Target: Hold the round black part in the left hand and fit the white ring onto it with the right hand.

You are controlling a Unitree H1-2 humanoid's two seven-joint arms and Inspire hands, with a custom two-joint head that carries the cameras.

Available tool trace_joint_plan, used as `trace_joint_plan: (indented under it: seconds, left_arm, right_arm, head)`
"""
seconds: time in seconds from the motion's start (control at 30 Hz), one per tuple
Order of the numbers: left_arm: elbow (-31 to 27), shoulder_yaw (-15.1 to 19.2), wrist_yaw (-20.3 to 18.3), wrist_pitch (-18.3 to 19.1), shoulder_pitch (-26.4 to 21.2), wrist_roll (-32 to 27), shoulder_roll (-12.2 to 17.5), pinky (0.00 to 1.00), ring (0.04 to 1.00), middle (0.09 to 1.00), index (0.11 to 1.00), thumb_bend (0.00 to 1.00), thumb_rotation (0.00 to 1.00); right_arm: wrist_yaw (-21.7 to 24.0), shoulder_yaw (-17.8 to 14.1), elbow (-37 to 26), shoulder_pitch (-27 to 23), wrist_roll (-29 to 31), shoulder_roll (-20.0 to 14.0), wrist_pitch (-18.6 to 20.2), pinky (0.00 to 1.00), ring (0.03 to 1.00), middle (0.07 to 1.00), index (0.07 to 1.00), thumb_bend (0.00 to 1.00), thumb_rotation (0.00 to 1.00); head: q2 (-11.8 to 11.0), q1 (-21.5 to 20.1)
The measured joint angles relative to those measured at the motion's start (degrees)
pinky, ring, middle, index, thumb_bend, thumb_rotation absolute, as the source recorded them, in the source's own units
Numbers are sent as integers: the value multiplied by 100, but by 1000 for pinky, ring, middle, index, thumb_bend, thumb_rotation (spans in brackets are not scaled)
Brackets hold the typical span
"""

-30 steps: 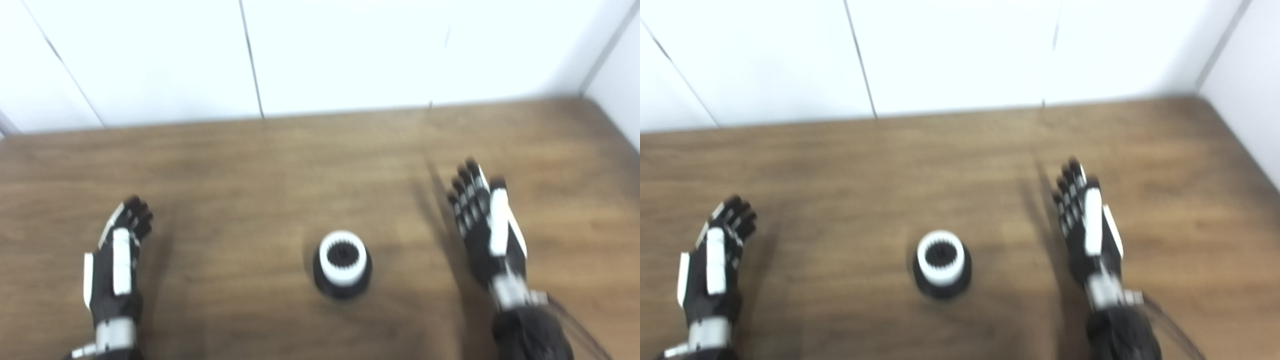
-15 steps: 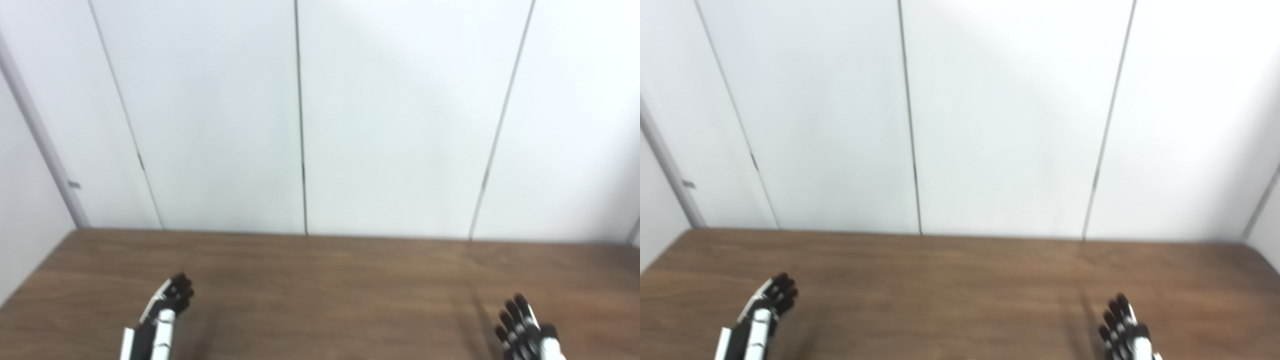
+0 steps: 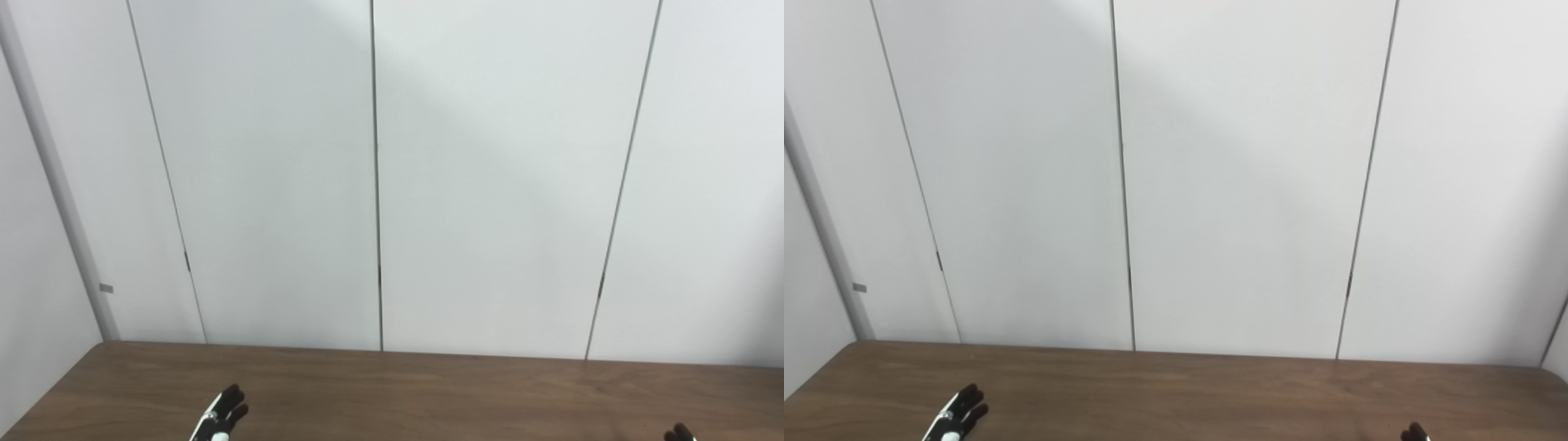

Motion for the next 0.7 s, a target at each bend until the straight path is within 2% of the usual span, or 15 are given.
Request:
trace_joint_plan:
  seconds: [0.13,0.23,0.4,0.57,0.6,0.67,0.7]
  left_arm:
    - [-24,2,-276,493,2,-514,75,1000,993,992,978,308,939]
    - [-62,6,-421,760,11,-744,111,1000,1000,999,983,336,938]
    - [-205,14,-451,1134,80,-891,117,1000,1000,1000,999,307,987]
    - [-386,-33,-531,1582,188,-892,159,1000,1000,1000,1000,303,1000]
    - [-422,-39,-560,1609,217,-893,163,1000,1000,1000,1000,303,1000]
    - [-530,-47,-565,1711,277,-890,162,1000,1000,1000,1000,297,1000]
    - [-600,-46,-559,1759,324,-885,160,1000,1000,1000,1000,295,1000]
  right_arm:
    - [-48,54,-5,2,-9,-5,-91,1000,1000,1000,1000,491,1000]
    - [-50,103,-4,4,-8,-26,-150,1000,1000,1000,1000,501,1000]
    - [-80,153,-16,15,-9,-33,-169,1000,1000,1000,1000,485,1000]
    - [-108,231,-73,63,-42,-46,-295,1000,1000,1000,1000,482,1000]
    - [-117,241,-91,84,-45,-46,-296,1000,1000,1000,1000,482,1000]
    - [-133,263,-133,125,-53,-45,-294,1000,1000,1000,1000,501,1000]
    - [-144,276,-153,135,-55,-45,-293,1000,1000,1000,1000,504,1000]
  head:
    - [26,-35]
    - [44,-61]
    - [114,-132]
    - [403,-272]
    - [404,-272]
    - [605,-342]
    - [606,-343]
